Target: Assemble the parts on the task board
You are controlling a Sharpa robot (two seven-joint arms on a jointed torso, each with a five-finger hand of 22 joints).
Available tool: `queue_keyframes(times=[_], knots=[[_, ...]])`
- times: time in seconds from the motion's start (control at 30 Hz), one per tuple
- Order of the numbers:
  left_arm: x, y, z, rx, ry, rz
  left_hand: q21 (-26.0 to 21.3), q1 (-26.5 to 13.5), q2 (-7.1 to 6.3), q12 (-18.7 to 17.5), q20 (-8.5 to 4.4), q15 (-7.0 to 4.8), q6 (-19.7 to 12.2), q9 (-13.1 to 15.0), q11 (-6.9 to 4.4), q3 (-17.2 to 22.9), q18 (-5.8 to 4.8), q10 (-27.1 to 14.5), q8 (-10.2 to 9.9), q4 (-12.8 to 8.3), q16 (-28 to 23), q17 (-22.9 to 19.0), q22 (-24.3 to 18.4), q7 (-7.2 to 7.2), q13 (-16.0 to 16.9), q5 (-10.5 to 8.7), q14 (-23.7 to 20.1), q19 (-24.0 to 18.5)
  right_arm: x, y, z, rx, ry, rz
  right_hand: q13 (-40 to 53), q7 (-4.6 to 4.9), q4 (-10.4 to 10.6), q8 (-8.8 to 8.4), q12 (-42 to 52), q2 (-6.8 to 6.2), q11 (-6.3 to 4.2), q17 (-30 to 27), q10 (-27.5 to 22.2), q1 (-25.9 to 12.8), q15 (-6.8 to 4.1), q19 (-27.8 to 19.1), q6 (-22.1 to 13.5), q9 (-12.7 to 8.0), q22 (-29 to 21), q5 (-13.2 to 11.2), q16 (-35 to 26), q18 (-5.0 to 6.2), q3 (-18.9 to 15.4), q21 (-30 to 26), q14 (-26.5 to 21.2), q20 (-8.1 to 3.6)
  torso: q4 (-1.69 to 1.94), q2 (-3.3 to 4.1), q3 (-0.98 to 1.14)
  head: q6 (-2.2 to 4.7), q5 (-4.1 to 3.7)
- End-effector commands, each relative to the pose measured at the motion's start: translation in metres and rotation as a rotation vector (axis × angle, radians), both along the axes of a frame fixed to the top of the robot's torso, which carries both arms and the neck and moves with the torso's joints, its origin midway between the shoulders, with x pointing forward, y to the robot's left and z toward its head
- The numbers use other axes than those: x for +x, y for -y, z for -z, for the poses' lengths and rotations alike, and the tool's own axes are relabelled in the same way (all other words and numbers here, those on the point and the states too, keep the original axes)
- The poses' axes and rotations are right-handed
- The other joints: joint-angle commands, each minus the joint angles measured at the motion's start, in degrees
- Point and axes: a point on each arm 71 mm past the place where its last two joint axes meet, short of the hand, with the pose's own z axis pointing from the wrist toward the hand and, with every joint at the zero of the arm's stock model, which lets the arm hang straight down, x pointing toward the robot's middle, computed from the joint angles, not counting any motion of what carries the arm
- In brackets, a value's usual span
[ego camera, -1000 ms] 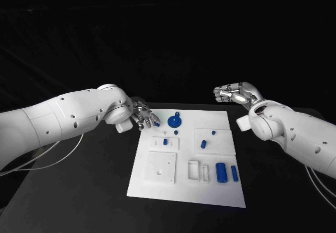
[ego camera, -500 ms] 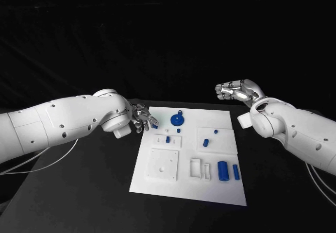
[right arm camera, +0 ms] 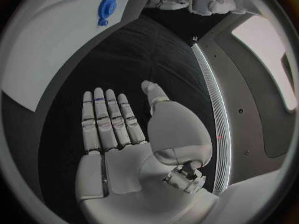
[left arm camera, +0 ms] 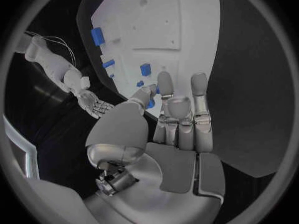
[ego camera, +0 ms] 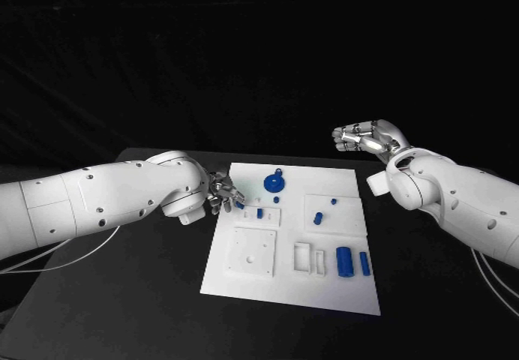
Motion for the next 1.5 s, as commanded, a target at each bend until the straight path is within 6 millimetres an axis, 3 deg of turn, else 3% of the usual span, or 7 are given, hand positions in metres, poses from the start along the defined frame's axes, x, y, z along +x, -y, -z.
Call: queue_keyframes(times=[0.03,0.37,0.8,1.5], knots=[[-0.001,0.003,0.002,0.007,0.033,-0.005,0.4,0.1,0.74,0.3,0.43,0.05,5.1,5.3,-0.60,2.9,0.26,2.5,0.4,-2.5,0.2,0.0,1.1,-4.84,-0.1,0.20,0.2,0.0,0.000,-0.003,-0.001,0.000,0.006,-0.011,-0.1,0.12,0.2,-0.22,-0.1,-0.14,0.06,-0.1,-0.4,0.3,-0.03,0.1,-0.1,-0.1,-0.1,0.3,-0.4,1.11,0.0,0.1,-0.1,0.07,0.01,0.10,0.01,-0.12,-0.11],[-0.004,0.010,0.008,0.019,0.043,0.029,0.5,0.1,0.87,0.4,0.48,0.07,5.0,5.4,-0.60,3.0,0.34,2.5,0.4,-2.7,0.2,0.1,1.1,-4.83,-0.2,0.18,0.2,-0.1,-0.001,-0.004,-0.001,0.001,0.006,-0.014,-0.1,0.12,0.2,-0.22,-0.1,-0.14,0.06,-0.1,-0.4,0.3,-0.03,0.1,-0.1,-0.1,-0.1,0.3,-0.4,1.11,0.0,0.1,-0.1,0.07,-0.01,0.04,0.09,-0.69,-0.30],[-0.006,0.014,0.009,0.045,0.060,0.068,0.6,0.0,0.93,0.4,0.54,0.09,5.0,5.5,-0.58,3.0,0.43,2.5,0.4,-2.8,0.2,0.0,1.0,-4.82,-0.2,0.12,0.2,-0.2,-0.001,-0.004,-0.001,0.001,0.006,-0.016,-0.1,0.12,0.3,-0.22,-0.1,-0.11,0.06,-0.1,-0.4,0.2,-0.03,0.2,0.0,-0.1,-0.1,0.3,-0.4,1.10,0.2,0.1,-0.1,0.04,-0.03,0.04,0.01,-0.80,-0.20],[-0.009,0.012,0.015,0.052,0.061,0.068,0.8,0.0,1.02,0.5,0.67,0.15,4.9,5.1,-0.53,2.9,0.56,2.5,0.1,-2.8,0.2,0.0,1.0,-4.75,-0.3,-0.42,0.2,-0.3,-0.001,-0.003,-0.001,0.000,0.004,-0.015,-0.1,0.10,0.5,-0.22,-0.1,-0.13,0.05,-0.1,-0.4,0.2,-0.04,0.1,0.0,-0.1,-0.1,0.4,-0.4,1.10,0.3,0.1,-0.1,0.04,0.02,0.06,0.07,-1.00,-0.21]])
